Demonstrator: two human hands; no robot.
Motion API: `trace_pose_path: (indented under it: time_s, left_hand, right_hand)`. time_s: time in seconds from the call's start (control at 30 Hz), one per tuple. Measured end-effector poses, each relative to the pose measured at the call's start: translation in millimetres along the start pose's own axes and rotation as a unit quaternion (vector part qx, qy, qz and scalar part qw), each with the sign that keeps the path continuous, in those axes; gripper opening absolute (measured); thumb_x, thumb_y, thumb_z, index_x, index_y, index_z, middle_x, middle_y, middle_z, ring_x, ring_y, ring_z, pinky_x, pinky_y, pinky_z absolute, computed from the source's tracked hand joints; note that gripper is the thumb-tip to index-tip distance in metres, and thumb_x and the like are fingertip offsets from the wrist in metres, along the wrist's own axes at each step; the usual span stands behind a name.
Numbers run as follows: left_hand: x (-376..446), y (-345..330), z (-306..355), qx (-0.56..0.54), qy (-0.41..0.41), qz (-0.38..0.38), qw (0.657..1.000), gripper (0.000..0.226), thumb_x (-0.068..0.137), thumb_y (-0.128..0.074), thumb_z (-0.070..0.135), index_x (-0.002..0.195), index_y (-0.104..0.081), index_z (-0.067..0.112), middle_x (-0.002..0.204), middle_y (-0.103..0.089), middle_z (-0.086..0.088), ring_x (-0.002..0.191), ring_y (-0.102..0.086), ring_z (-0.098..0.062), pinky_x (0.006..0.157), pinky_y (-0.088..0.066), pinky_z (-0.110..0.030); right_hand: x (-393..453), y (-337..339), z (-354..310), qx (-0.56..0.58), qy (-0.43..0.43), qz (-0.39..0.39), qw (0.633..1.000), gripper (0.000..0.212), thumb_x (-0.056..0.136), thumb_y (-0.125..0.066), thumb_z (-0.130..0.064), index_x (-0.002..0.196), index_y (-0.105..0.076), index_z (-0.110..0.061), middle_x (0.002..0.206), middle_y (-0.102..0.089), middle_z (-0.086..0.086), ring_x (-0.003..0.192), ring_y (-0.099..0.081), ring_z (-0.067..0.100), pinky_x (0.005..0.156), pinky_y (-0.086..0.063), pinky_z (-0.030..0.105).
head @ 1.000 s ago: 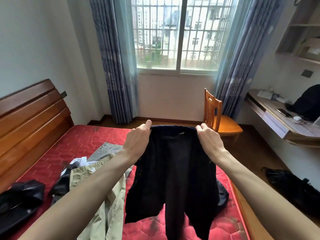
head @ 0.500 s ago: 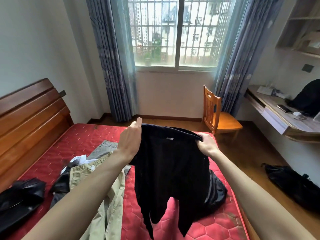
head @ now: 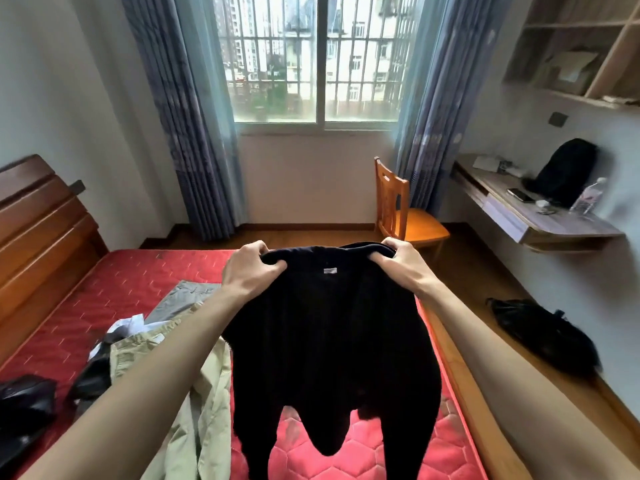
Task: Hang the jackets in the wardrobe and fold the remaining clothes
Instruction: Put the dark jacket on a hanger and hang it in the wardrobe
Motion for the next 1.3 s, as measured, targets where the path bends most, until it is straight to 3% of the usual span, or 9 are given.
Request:
trace_pose_path:
  time_s: [0.17, 0.43, 0.57, 0.67, 0.8, 0.9, 1.0, 1.13, 1.3]
  left_hand:
    - [-3, -22, 9, 0.0, -0.023, -0.054, 0.998, 0.032, 0.092, -0.058, 0.044, 0.071, -0.066, 0.021, 0.069, -0.067, 0.0, 0.074, -0.067, -0.028, 0.065, -0.045, -0.033]
    - [-27, -32, 9, -0.133, -0.074, -0.166, 0.974, 0.04, 0.087, -0.057, 0.044, 0.056, -0.057, 0.019, 0.054, -0.06, 0.004, 0.051, -0.059, -0.017, 0.053, -0.041, -0.03]
    - [-46, -33, 20, -0.164, -0.155, -0.248, 0.942, 0.036, 0.088, -0.061, 0.042, 0.064, -0.062, 0.016, 0.059, -0.063, 0.006, 0.051, -0.059, -0.011, 0.053, -0.044, -0.034]
    - [-67, -33, 41, -0.163, -0.26, -0.3, 0.903, 0.032, 0.086, -0.062, 0.051, 0.091, -0.079, 0.024, 0.08, -0.077, 0.01, 0.069, -0.072, -0.006, 0.063, -0.057, -0.032]
    - [-99, -41, 77, -0.145, -0.339, -0.359, 0.857, 0.034, 0.089, -0.066, 0.067, 0.09, -0.078, 0.035, 0.081, -0.077, 0.014, 0.072, -0.072, -0.002, 0.061, -0.053, -0.022]
    - [-124, -54, 107, -0.107, -0.379, -0.317, 0.863, 0.068, 0.085, -0.047, 0.086, 0.086, -0.078, 0.026, 0.073, -0.074, 0.007, 0.066, -0.07, -0.008, 0.064, -0.057, -0.038]
    - [-163, -61, 141, -0.102, -0.433, -0.289, 0.848, 0.061, 0.09, -0.046, 0.08, 0.077, -0.073, 0.027, 0.065, -0.069, 0.009, 0.062, -0.065, -0.007, 0.063, -0.054, -0.035]
    - [-221, -70, 180, -0.114, -0.473, -0.285, 0.826, 0.059, 0.09, -0.047, 0.079, 0.069, -0.068, 0.029, 0.061, -0.066, 0.008, 0.062, -0.064, -0.009, 0.064, -0.055, -0.036]
    - [-298, -78, 215, -0.141, -0.472, -0.31, 0.813, 0.073, 0.088, -0.041, 0.085, 0.077, -0.073, 0.02, 0.062, -0.067, 0.004, 0.062, -0.065, -0.014, 0.066, -0.057, -0.037]
  right_hand:
    - [-37, 9, -11, 0.023, -0.029, 0.02, 0.999, 0.024, 0.091, -0.063, -0.048, 0.105, -0.072, -0.03, 0.102, -0.075, -0.005, 0.096, -0.071, 0.014, 0.09, -0.059, 0.041]
    - [-124, -2, -16, -0.047, -0.029, 0.124, 0.991, 0.029, 0.09, -0.07, -0.057, 0.105, -0.072, -0.031, 0.096, -0.074, -0.012, 0.09, -0.069, 0.003, 0.08, -0.055, 0.027]
    - [-175, 1, -17, -0.054, -0.054, 0.148, 0.986, 0.036, 0.084, -0.078, -0.056, 0.105, -0.058, -0.034, 0.101, -0.071, -0.013, 0.094, -0.069, 0.003, 0.081, -0.056, 0.025]
    - [-217, 7, -23, -0.065, -0.053, 0.151, 0.985, 0.043, 0.08, -0.084, -0.052, 0.109, -0.057, -0.035, 0.102, -0.07, -0.013, 0.095, -0.069, 0.003, 0.083, -0.056, 0.02]
    - [-278, 23, -30, -0.105, -0.034, 0.207, 0.972, 0.021, 0.091, -0.077, -0.042, 0.101, -0.069, -0.026, 0.091, -0.072, -0.01, 0.086, -0.07, 0.004, 0.072, -0.051, 0.013]
    - [-330, 40, -23, -0.116, -0.054, 0.278, 0.952, 0.008, 0.097, -0.07, -0.038, 0.094, -0.071, -0.032, 0.084, -0.071, -0.016, 0.081, -0.069, 0.004, 0.072, -0.05, 0.018]
    - [-388, 54, -14, -0.124, -0.103, 0.35, 0.923, 0.022, 0.1, -0.066, -0.039, 0.079, -0.064, -0.041, 0.069, -0.065, -0.022, 0.066, -0.063, 0.001, 0.066, -0.047, 0.021]
    - [-465, 62, -13, -0.148, -0.135, 0.433, 0.879, 0.047, 0.102, -0.065, -0.029, 0.064, -0.053, -0.052, 0.062, -0.058, -0.035, 0.062, -0.058, -0.009, 0.065, -0.04, 0.01]
    - [-557, 62, -13, -0.185, -0.146, 0.54, 0.808, 0.046, 0.102, -0.064, -0.035, 0.061, -0.046, -0.041, 0.056, -0.053, -0.017, 0.052, -0.052, 0.008, 0.056, -0.034, 0.017]
Point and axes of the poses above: each hand's wrist, its own x-axis towards the middle knuckle, its own y-axis out of the back of the hand, z = x × y, the point moved 4 cm from there along x, towards the middle knuckle
